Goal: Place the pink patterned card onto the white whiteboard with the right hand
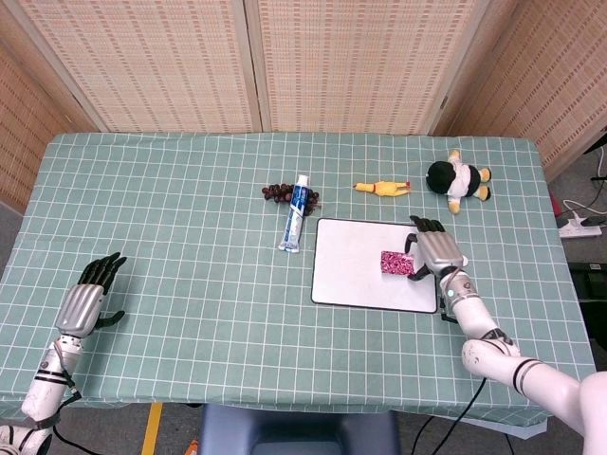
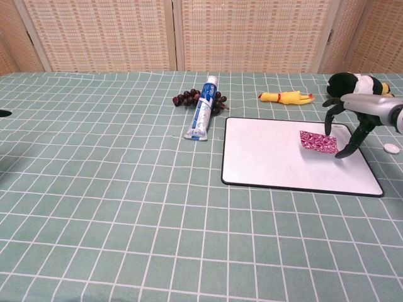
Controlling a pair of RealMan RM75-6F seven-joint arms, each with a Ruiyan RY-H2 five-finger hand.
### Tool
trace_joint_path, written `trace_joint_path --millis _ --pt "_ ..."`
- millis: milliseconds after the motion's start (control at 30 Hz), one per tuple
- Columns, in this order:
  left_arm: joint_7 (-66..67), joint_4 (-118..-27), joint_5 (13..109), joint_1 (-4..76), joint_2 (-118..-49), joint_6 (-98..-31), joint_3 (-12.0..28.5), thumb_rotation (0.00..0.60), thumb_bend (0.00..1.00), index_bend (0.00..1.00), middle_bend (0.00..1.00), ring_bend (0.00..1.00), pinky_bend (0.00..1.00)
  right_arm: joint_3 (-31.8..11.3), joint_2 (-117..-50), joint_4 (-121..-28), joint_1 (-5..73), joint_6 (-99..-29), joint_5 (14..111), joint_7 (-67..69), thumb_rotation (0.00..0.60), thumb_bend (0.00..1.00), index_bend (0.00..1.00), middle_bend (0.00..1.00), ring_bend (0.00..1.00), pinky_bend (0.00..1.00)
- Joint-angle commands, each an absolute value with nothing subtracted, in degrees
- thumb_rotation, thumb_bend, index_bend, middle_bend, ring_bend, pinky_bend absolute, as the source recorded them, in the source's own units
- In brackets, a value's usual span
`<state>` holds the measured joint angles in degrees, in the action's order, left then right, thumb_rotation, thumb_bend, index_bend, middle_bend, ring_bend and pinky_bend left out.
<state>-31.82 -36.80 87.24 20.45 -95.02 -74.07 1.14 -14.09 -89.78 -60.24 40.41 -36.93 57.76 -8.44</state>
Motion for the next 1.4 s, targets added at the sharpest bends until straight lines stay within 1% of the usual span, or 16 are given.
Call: trace_joint_path --millis 33,167,267,367,433,500,567,667,767,900,967,1067,1267,1333,1400 --pt "-31.9 -36.7 87.2 20.5 -95.0 -74.0 1.2 0.600 0.16 0.00 0.00 0.00 0.00 -14.2 -90.6 -59.5 41.3 -36.4 57.5 -8.1 0.600 0.02 0.49 0.00 0.00 0.00" --pt "-32.2 -36.5 87.3 20.5 -95.1 -74.0 1.2 0.600 0.16 0.00 0.00 0.00 0.00 -14.2 -90.5 -60.0 41.5 -37.2 58.5 -6.9 0.600 0.01 0.44 0.00 0.00 0.00" --pt "-32.2 -36.5 87.3 20.5 -95.1 -74.0 1.1 0.600 0.16 0.00 0.00 0.00 0.00 -13.8 -89.7 -60.7 41.3 -37.7 60.2 -5.3 0.600 0.00 0.37 0.00 0.00 0.00" --pt "-32.0 -36.5 87.4 20.5 -95.1 -74.2 1.1 0.600 0.16 0.00 0.00 0.00 0.00 -13.4 -88.9 -61.1 41.3 -36.9 60.7 -4.1 0.592 0.00 0.23 0.00 0.00 0.00" --pt "-32.0 -36.5 87.4 20.5 -95.2 -74.2 1.1 0.600 0.16 0.00 0.00 0.00 0.00 -13.3 -88.7 -61.2 41.3 -36.8 60.8 -3.9 0.587 0.00 0.19 0.00 0.00 0.00" --pt "-31.9 -36.4 87.4 20.5 -95.2 -74.1 1.0 0.600 0.16 0.00 0.00 0.00 0.00 -12.9 -88.4 -61.3 41.2 -37.2 61.1 -4.1 0.585 0.00 0.18 0.00 0.00 0.00" --pt "-31.9 -36.3 87.4 20.5 -95.3 -74.0 1.0 0.600 0.16 0.00 0.00 0.00 0.00 -12.3 -87.3 -62.5 40.4 -38.8 61.7 -4.8 0.582 0.00 0.19 0.00 0.00 0.00" --pt "-32.0 -36.3 87.5 20.5 -95.3 -73.9 0.9 0.600 0.16 0.00 0.00 0.00 0.00 -11.5 -84.4 -64.4 38.9 -41.3 61.3 -7.1 0.577 0.00 0.23 0.00 0.00 0.00" --pt "-31.9 -36.4 87.6 20.4 -95.3 -74.1 0.8 0.600 0.16 0.00 0.00 0.00 0.00 -10.2 -81.3 -64.4 37.9 -40.7 58.4 -10.8 0.576 0.02 0.29 0.00 0.00 0.00" --pt "-31.7 -36.6 87.7 20.5 -95.3 -74.1 0.8 0.600 0.16 0.00 0.00 0.00 0.00 -8.8 -77.7 -63.9 37.7 -36.6 52.6 -14.0 0.572 0.22 0.32 0.00 0.00 0.00" --pt "-31.5 -36.7 87.7 20.6 -95.4 -73.9 0.7 0.600 0.16 0.00 0.00 0.00 0.00 -8.1 -77.0 -63.3 37.5 -36.1 50.6 -15.2 0.571 0.26 0.32 0.00 0.00 0.00" --pt "-31.2 -36.7 87.7 20.7 -95.4 -73.7 0.7 0.600 0.16 0.00 0.00 0.00 0.00 -8.1 -77.0 -62.9 36.8 -35.5 48.6 -13.9 0.567 0.26 0.34 0.00 0.00 0.00" --pt "-31.1 -36.8 87.8 20.8 -95.5 -73.5 0.7 0.600 0.16 0.00 0.00 0.00 0.00 -7.8 -78.4 -61.0 36.5 -34.6 47.4 -12.5 0.443 0.25 0.39 0.00 0.00 0.00" --pt "-31.1 -36.8 87.8 20.8 -95.5 -73.5 0.6 0.600 0.16 0.00 0.00 0.00 0.00 -7.6 -78.5 -61.1 36.6 -34.8 46.9 -12.8 0.419 0.24 0.40 0.00 0.00 0.00" --pt "-31.2 -36.8 87.8 20.8 -95.5 -73.5 0.6 0.600 0.16 0.00 0.00 0.00 0.00 -7.5 -78.5 -61.4 36.8 -35.0 46.4 -13.4 0.412 0.24 0.41 0.00 0.00 0.00"
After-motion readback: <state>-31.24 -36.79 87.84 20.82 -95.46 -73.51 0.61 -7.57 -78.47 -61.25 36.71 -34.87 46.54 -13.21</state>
